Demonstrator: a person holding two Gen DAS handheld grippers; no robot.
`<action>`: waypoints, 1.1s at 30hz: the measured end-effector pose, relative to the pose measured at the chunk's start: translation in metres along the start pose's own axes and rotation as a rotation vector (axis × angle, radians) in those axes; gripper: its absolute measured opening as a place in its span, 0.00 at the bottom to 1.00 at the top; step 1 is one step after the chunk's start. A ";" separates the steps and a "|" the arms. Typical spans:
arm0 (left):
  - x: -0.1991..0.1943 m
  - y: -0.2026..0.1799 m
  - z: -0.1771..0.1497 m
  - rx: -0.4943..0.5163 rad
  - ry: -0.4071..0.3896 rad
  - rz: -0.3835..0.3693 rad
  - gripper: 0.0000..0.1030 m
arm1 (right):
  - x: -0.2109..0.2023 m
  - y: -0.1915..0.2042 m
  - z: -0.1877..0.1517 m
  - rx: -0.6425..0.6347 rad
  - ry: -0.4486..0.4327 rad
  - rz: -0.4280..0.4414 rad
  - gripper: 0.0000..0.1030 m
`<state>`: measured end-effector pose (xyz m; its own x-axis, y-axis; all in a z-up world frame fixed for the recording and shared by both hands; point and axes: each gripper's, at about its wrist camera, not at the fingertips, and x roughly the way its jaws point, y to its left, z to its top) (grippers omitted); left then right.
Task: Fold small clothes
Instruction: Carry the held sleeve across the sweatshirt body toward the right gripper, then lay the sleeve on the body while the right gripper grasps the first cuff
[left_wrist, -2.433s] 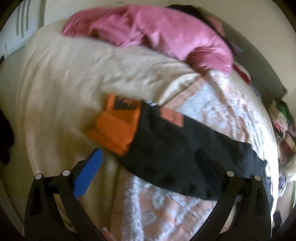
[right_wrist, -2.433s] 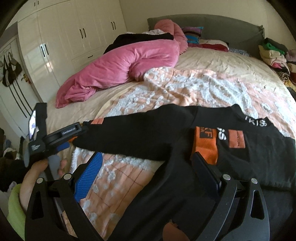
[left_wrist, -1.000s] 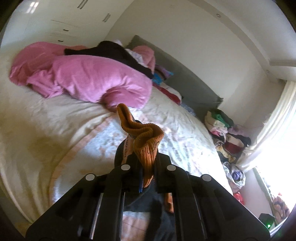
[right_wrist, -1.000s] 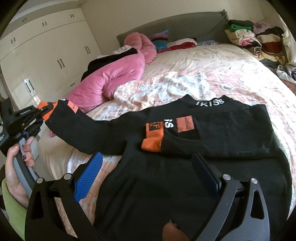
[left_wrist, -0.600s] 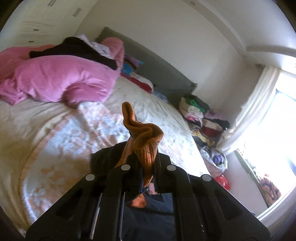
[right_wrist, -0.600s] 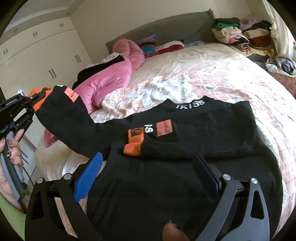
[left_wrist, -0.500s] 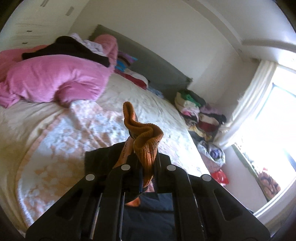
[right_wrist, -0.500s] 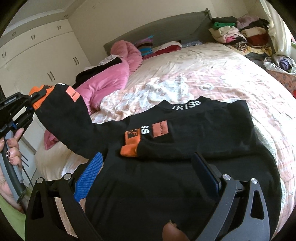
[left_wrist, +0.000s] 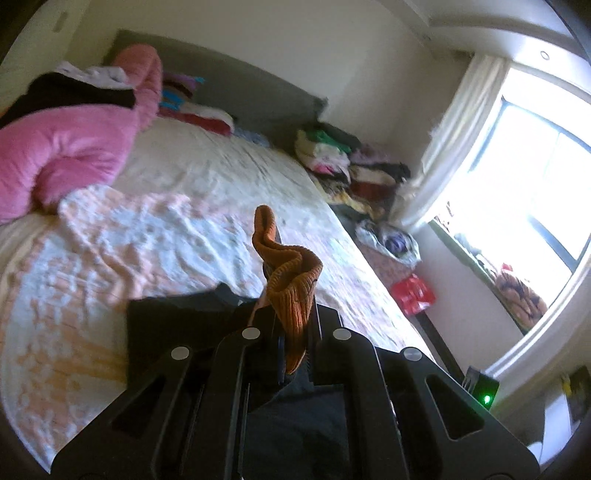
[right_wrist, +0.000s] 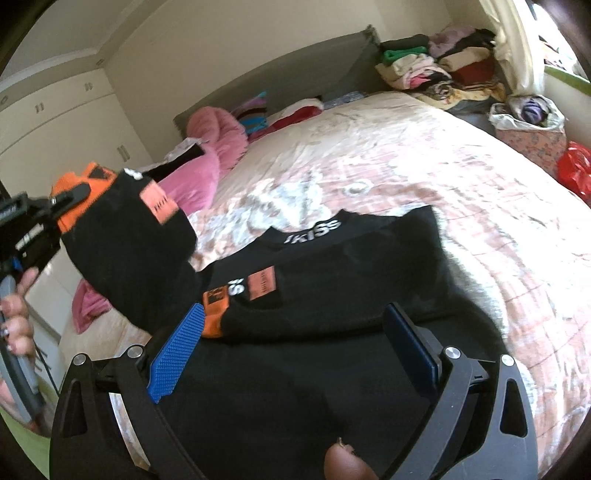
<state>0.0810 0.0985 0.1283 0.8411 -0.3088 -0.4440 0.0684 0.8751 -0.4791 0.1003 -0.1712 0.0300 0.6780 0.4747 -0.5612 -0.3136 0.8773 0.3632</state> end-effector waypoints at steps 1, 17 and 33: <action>0.006 -0.001 -0.003 -0.002 0.018 -0.013 0.02 | -0.002 -0.005 0.001 0.010 -0.006 -0.008 0.93; 0.097 -0.010 -0.077 0.094 0.297 -0.039 0.02 | -0.019 -0.064 0.002 0.110 -0.028 -0.119 0.93; 0.123 -0.010 -0.100 0.171 0.421 -0.113 0.57 | -0.002 -0.056 -0.017 0.083 0.075 -0.131 0.93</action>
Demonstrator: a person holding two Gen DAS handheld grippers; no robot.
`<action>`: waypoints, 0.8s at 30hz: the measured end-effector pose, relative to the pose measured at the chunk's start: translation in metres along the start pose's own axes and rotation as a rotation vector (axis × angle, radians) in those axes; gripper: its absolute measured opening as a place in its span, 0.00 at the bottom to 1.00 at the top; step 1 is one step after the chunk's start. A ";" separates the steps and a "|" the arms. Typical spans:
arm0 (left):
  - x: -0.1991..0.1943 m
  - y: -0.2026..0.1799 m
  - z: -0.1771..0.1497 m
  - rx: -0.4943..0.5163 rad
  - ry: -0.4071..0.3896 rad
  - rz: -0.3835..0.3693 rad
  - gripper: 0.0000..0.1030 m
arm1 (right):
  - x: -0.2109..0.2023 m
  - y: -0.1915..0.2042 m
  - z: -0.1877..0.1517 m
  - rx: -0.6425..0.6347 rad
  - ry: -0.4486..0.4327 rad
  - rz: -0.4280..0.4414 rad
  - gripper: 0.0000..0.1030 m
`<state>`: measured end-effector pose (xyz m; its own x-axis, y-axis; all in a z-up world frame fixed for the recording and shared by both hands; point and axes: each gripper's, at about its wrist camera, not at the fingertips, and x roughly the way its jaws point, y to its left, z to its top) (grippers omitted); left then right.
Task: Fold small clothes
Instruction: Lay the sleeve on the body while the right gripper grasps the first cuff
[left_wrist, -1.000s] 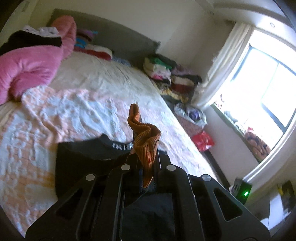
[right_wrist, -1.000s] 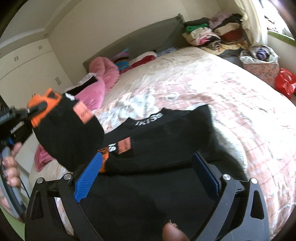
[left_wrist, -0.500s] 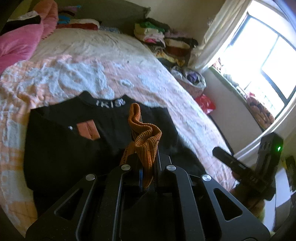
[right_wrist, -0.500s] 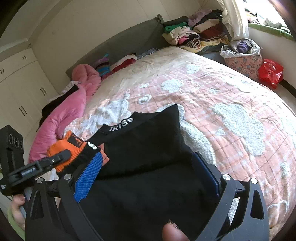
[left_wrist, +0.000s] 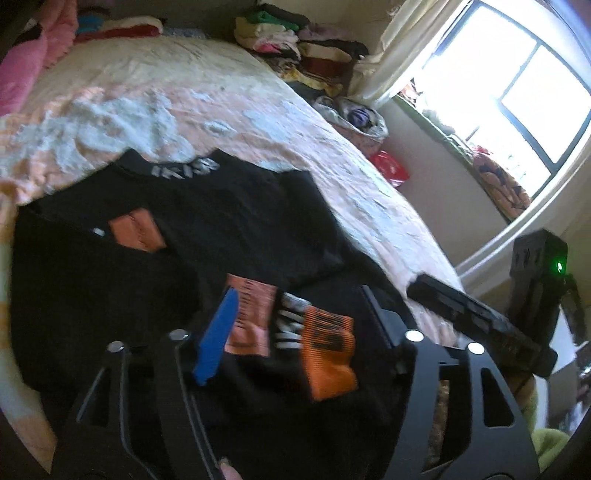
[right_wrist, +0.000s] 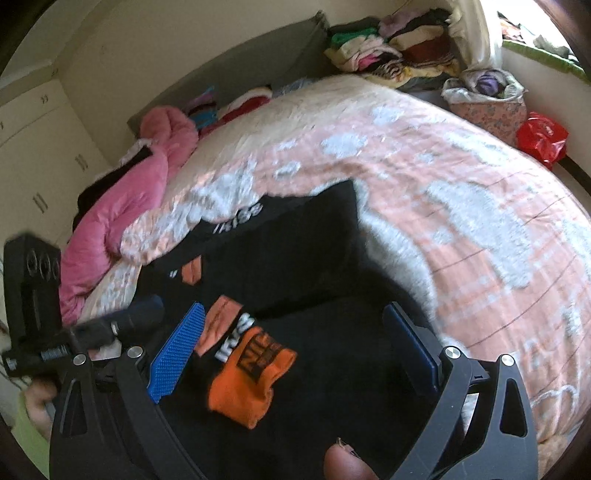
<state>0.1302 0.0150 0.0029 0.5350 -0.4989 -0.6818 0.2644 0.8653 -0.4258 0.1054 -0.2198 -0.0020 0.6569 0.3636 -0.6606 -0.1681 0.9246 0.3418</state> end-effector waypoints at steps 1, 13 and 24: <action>-0.001 0.005 0.001 0.000 -0.006 0.024 0.57 | 0.007 0.006 -0.004 -0.015 0.026 0.002 0.93; -0.034 0.107 0.017 -0.203 -0.117 0.200 0.67 | 0.063 0.042 -0.035 -0.120 0.163 -0.008 0.12; -0.075 0.149 0.029 -0.298 -0.230 0.264 0.67 | 0.021 0.114 0.050 -0.451 -0.126 0.080 0.11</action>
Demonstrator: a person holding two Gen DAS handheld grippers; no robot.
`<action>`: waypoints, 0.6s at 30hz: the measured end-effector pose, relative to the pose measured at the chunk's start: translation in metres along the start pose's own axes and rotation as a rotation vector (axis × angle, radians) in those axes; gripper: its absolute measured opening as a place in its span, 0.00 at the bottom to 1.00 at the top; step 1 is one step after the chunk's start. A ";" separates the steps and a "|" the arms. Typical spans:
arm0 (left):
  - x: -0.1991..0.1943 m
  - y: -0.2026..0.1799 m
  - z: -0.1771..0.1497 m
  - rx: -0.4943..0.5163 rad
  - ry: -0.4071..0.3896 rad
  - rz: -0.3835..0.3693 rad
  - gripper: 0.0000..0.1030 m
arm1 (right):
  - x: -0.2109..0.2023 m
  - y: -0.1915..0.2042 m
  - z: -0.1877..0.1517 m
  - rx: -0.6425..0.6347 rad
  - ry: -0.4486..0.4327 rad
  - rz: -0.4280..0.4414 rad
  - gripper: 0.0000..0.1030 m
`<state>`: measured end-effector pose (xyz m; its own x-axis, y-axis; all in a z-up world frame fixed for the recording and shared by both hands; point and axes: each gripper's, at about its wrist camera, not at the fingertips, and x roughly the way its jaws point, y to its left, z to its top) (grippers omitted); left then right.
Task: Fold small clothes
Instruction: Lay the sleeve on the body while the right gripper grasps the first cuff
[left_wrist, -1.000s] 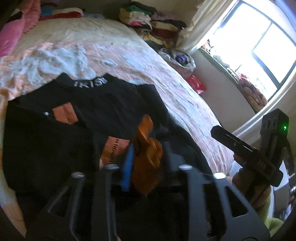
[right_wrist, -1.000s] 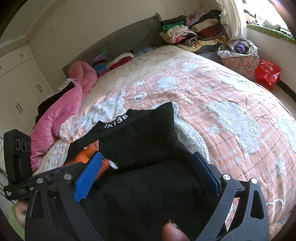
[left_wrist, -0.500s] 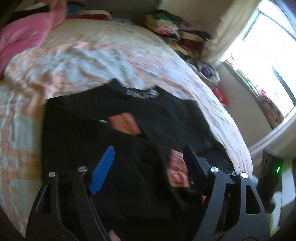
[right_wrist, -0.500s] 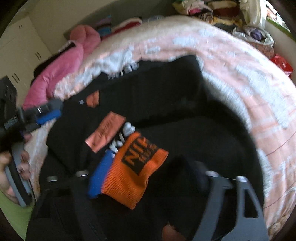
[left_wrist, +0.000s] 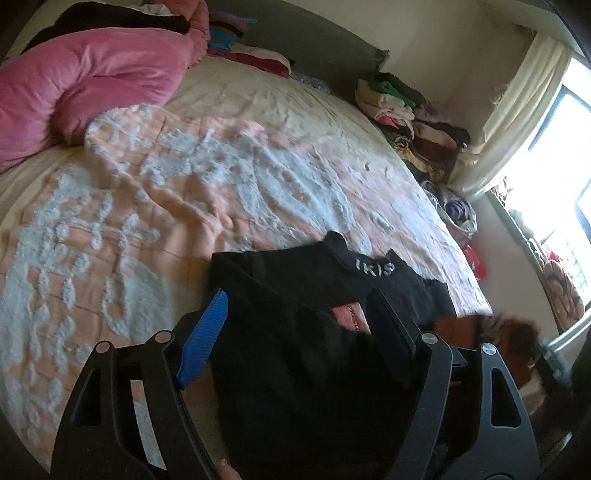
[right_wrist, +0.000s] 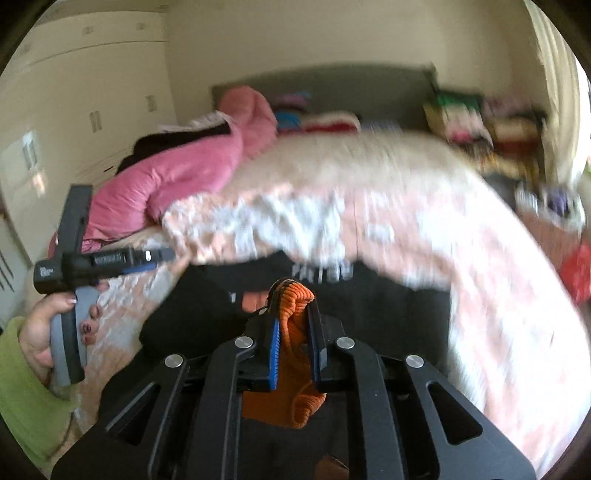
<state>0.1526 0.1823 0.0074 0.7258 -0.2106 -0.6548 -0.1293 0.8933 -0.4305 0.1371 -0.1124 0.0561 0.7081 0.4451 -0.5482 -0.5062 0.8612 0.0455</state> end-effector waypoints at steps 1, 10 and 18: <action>0.000 0.001 0.001 -0.002 -0.001 0.001 0.67 | 0.000 -0.003 0.007 -0.032 -0.025 -0.010 0.11; 0.019 -0.013 -0.009 0.067 0.046 0.018 0.67 | 0.040 -0.048 -0.008 -0.006 0.062 -0.094 0.11; 0.031 -0.026 -0.021 0.144 0.080 0.034 0.67 | 0.053 -0.059 -0.031 0.050 0.108 -0.104 0.12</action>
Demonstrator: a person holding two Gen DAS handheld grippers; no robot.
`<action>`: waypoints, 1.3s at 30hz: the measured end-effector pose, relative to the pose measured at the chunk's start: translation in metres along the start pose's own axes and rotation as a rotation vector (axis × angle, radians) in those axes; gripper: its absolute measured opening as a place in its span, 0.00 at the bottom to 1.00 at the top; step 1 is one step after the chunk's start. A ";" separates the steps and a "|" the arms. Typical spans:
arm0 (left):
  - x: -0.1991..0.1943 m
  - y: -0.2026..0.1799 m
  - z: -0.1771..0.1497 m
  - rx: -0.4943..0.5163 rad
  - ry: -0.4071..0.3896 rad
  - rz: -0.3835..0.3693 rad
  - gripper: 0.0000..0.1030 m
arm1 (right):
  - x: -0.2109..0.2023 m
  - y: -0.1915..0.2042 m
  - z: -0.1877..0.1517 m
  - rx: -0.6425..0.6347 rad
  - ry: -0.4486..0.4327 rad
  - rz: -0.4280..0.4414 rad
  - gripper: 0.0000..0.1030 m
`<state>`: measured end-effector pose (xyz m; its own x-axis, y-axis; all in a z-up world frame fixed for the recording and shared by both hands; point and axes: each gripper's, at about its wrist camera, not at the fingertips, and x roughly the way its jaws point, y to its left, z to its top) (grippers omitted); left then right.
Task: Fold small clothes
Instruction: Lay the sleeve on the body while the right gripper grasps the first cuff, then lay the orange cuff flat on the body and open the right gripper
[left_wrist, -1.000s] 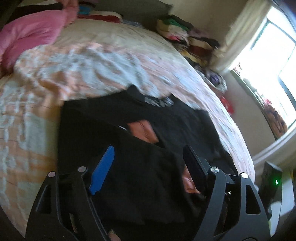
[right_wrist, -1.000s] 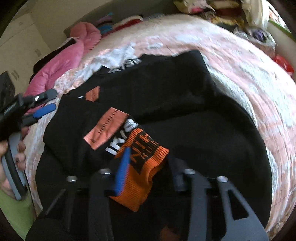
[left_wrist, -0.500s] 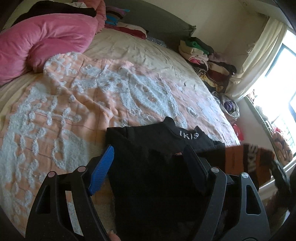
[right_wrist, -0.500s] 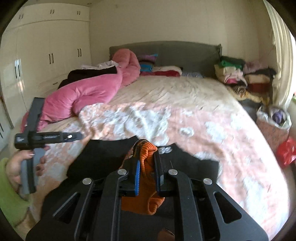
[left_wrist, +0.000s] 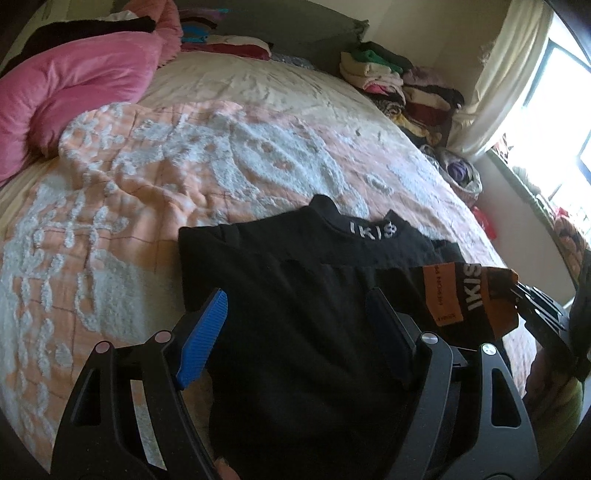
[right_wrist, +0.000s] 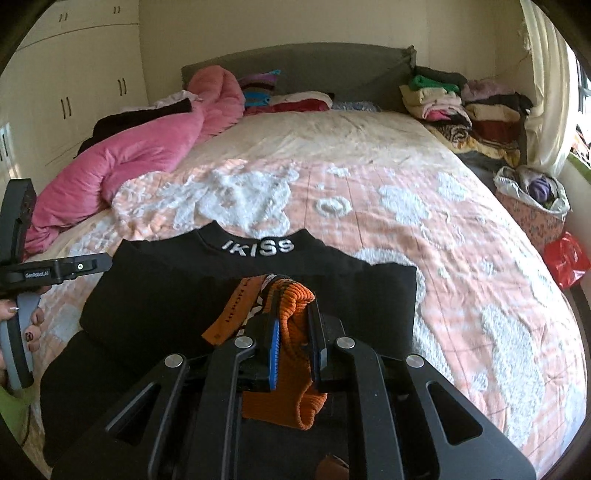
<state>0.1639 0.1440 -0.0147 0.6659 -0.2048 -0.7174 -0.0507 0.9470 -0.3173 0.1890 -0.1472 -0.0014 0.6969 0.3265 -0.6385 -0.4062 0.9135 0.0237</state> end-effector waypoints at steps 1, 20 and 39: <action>0.001 -0.001 -0.001 0.005 0.002 0.002 0.67 | 0.002 -0.001 -0.002 0.006 0.007 -0.001 0.12; 0.014 -0.024 -0.016 0.097 0.061 0.003 0.68 | 0.009 -0.001 -0.006 0.021 0.048 -0.041 0.17; 0.024 -0.036 -0.035 0.157 0.133 0.001 0.72 | 0.006 0.034 -0.024 -0.021 0.088 0.030 0.47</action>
<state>0.1555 0.0963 -0.0420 0.5612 -0.2247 -0.7966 0.0723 0.9721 -0.2232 0.1655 -0.1195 -0.0228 0.6295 0.3304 -0.7032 -0.4393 0.8979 0.0286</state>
